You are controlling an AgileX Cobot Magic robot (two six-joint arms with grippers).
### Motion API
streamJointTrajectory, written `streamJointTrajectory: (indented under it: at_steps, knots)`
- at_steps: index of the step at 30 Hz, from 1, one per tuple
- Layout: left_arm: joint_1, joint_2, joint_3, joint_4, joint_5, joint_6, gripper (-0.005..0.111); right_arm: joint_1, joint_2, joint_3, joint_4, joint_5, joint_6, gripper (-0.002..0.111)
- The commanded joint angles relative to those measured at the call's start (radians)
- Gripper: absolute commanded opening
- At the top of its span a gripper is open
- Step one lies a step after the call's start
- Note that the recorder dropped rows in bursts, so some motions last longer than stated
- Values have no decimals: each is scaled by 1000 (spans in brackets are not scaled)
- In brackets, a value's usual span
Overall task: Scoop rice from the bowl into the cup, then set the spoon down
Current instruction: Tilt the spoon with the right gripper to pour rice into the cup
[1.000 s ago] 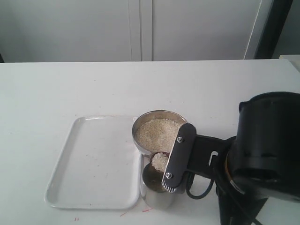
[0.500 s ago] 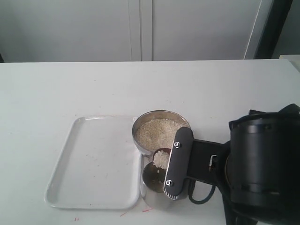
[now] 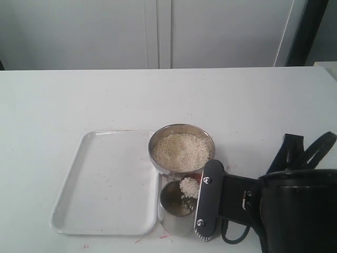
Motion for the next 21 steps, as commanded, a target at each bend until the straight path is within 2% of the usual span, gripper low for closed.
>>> streamJointTrajectory:
  at_steps: [1,21]
  knots:
    - [-3,1,-6,-10,-3,-5,14,21,-7,5,-27,-14,26,0]
    - [-3,1,-6,-10,-3,-5,14,21,-7,5,-128,33,8,0]
